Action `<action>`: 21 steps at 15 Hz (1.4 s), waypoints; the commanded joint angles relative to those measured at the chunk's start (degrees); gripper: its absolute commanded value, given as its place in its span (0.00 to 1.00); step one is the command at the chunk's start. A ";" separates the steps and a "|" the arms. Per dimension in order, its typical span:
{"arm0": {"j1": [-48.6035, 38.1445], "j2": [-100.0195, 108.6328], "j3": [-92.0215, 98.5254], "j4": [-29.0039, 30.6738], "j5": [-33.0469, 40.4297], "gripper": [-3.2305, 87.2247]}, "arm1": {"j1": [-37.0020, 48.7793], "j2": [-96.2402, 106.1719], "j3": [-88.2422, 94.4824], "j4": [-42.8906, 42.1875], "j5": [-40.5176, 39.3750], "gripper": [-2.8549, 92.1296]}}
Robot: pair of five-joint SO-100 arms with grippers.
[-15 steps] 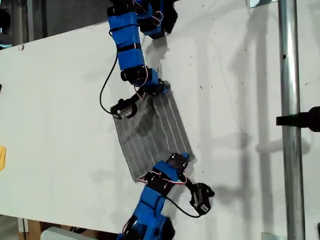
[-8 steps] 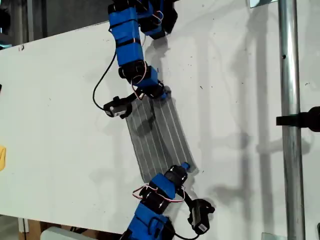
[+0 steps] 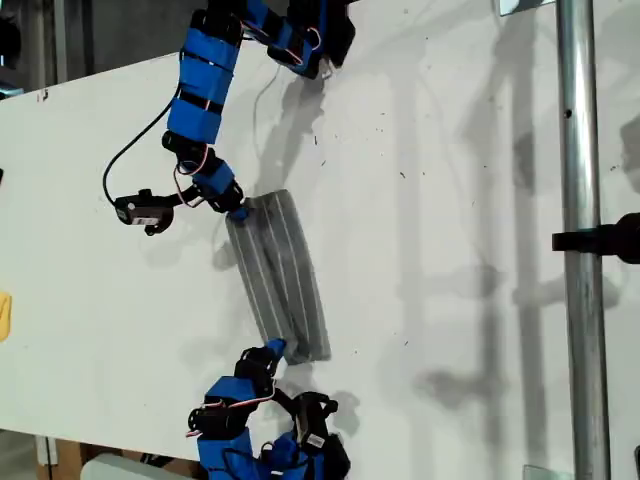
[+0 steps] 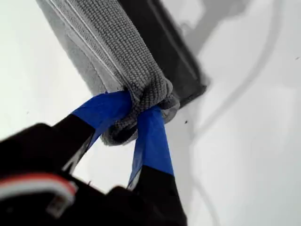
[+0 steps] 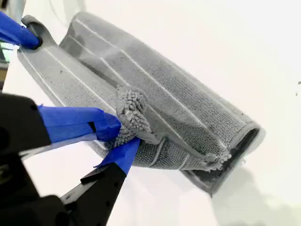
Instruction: Grasp corners of a towel and fold twice.
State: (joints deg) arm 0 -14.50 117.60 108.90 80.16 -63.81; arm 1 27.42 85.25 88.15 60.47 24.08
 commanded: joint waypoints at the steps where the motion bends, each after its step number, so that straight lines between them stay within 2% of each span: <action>1: -9.49 3.43 -1.58 3.60 6.15 0.00 | 4.48 -2.90 -9.76 -3.87 -3.43 0.03; 4: -12.04 3.96 -1.14 5.36 7.73 0.01 | 5.54 -4.04 -12.48 -1.85 -3.16 0.03; 8: -6.15 4.04 12.48 -7.12 2.46 0.04 | 4.31 -4.57 -7.47 2.20 -1.41 0.03; 9: -5.36 3.96 14.59 -8.61 1.49 0.05 | 4.13 -5.01 -6.42 2.90 -0.97 0.03; 12: -5.54 4.04 19.42 -9.49 -0.18 0.11 | 2.81 -6.33 -2.46 2.46 0.70 0.03; 19: -14.06 5.54 27.95 -11.69 0.35 0.11 | -2.46 -16.08 -1.32 -2.02 5.98 0.03; 21: -14.77 6.50 28.56 -11.69 0.18 0.17 | -1.76 -16.52 -1.14 -1.58 6.24 0.03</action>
State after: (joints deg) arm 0 -27.86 122.43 137.81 68.73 -64.07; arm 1 25.49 68.03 87.63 59.77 29.71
